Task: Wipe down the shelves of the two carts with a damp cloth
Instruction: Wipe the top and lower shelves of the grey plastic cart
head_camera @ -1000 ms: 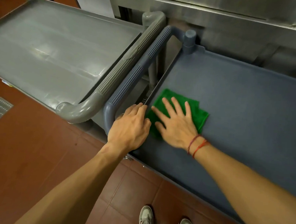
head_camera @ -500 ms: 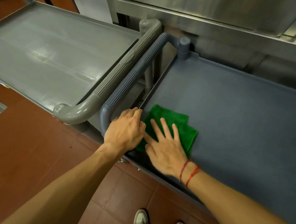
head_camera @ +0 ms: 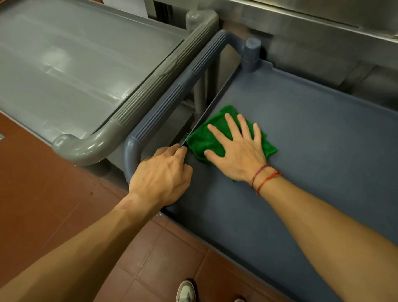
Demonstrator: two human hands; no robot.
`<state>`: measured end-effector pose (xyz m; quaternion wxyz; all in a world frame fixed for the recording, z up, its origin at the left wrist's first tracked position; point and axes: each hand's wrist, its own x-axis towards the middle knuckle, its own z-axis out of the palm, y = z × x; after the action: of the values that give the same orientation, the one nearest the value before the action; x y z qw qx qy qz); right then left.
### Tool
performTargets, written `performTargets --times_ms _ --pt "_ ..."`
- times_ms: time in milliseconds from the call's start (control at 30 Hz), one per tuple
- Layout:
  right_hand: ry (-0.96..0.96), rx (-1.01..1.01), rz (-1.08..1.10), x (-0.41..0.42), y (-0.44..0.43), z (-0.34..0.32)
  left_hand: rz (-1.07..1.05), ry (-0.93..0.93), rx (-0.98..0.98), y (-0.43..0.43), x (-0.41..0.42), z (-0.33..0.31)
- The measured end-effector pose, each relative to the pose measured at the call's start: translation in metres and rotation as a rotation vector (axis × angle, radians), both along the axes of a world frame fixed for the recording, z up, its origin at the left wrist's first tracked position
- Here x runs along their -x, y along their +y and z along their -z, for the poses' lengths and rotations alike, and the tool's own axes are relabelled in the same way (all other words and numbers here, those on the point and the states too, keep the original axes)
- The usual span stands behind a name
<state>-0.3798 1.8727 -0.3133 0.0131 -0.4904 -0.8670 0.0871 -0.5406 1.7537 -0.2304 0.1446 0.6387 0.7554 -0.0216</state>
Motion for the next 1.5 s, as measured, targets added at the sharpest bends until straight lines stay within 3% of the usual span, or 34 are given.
performTargets --times_ms 333,500,633,1000,1267,1400,1500 --pt "0.116 0.005 -0.137 -0.011 -0.061 -0.003 -0.017 -0.033 -0.024 -0.001 -0.001 -0.003" --pt "0.305 -0.227 -0.09 -0.019 -0.048 -0.003 -0.03 -0.035 -0.044 -0.001 -0.001 -0.003" --pt "0.326 -0.273 -0.136 -0.013 -0.028 0.005 -0.037 -0.038 -0.045 0.0 -0.001 -0.002" --pt "0.247 -0.249 0.129 0.002 0.049 0.003 -0.053 -0.052 -0.031 0.002 0.002 -0.003" --pt "0.449 -0.172 -0.292 0.007 -0.071 0.003 -0.036 -0.046 -0.037 0.002 0.0 -0.004" --pt "0.421 -0.235 -0.345 0.005 -0.033 0.009 -0.033 0.003 -0.032 0.003 -0.003 -0.006" --pt "0.382 -0.3 -0.224 0.004 0.019 0.011 -0.041 0.03 -0.022 0.004 -0.004 -0.006"
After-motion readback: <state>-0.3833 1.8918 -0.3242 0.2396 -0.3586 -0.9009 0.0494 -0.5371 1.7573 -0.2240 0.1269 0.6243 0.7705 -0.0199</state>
